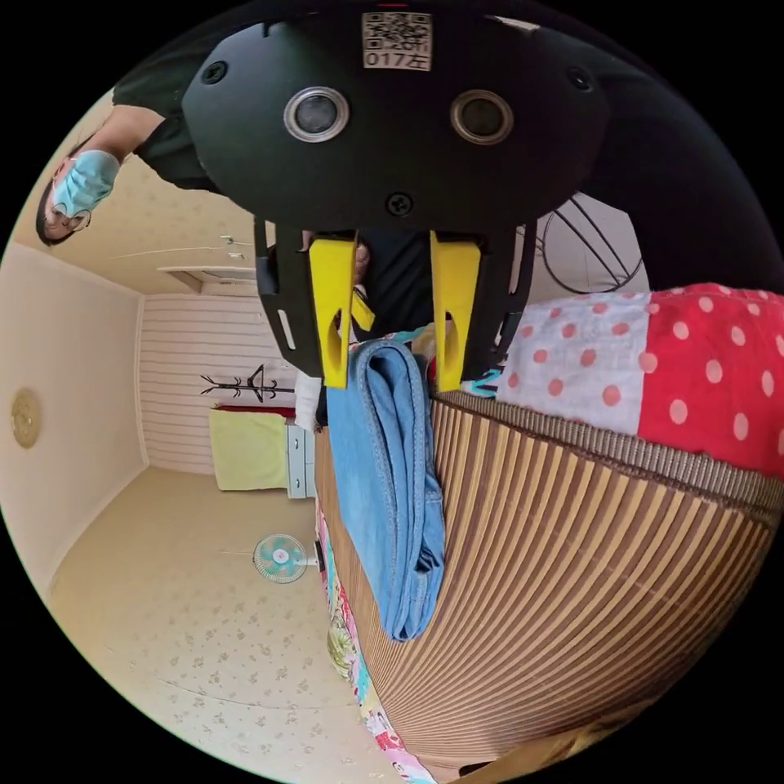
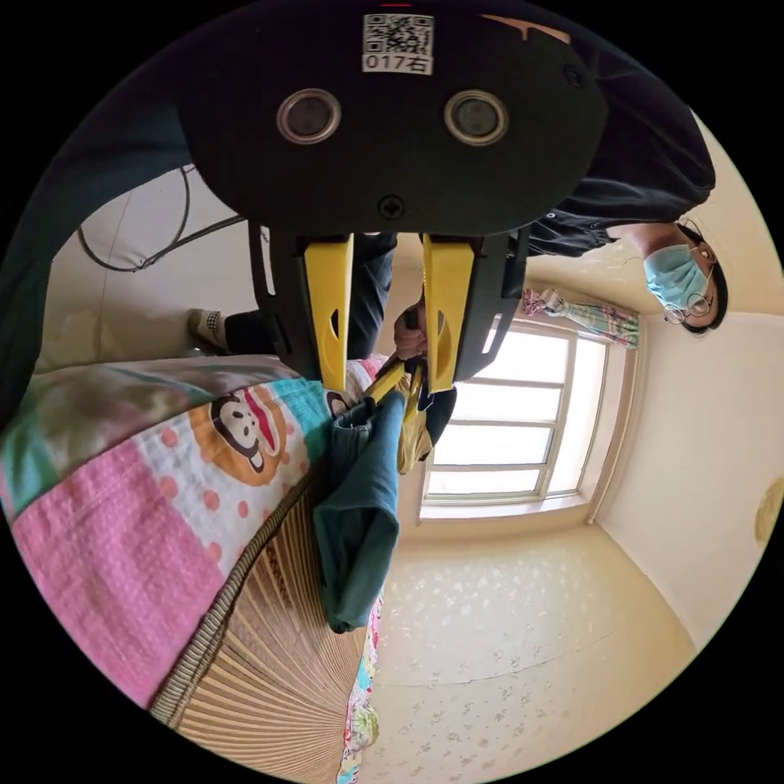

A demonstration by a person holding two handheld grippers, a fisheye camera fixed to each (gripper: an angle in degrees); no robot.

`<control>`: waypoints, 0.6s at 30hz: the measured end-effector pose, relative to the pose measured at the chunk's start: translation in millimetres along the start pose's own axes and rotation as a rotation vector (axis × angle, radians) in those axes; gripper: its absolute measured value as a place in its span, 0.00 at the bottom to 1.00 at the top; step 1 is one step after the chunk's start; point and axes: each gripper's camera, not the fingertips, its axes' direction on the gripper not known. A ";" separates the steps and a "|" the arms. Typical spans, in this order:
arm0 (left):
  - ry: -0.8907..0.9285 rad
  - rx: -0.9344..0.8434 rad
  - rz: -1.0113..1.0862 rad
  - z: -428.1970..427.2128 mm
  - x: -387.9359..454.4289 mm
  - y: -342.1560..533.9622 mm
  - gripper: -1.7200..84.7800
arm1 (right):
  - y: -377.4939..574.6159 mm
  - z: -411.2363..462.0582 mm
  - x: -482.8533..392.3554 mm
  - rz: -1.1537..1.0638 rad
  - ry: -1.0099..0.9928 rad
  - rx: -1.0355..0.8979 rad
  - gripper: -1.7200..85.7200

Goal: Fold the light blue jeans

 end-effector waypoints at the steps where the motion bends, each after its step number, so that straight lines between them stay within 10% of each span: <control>1: 0.026 -0.007 -0.015 7.1 -4.9 1.0 0.17 | -4.7 1.3 1.3 0.006 -0.005 0.000 0.19; 18: 0.277 -0.051 -0.027 16.2 6.0 76.0 0.03 | -16.9 10.2 7.4 0.004 -0.234 0.150 0.28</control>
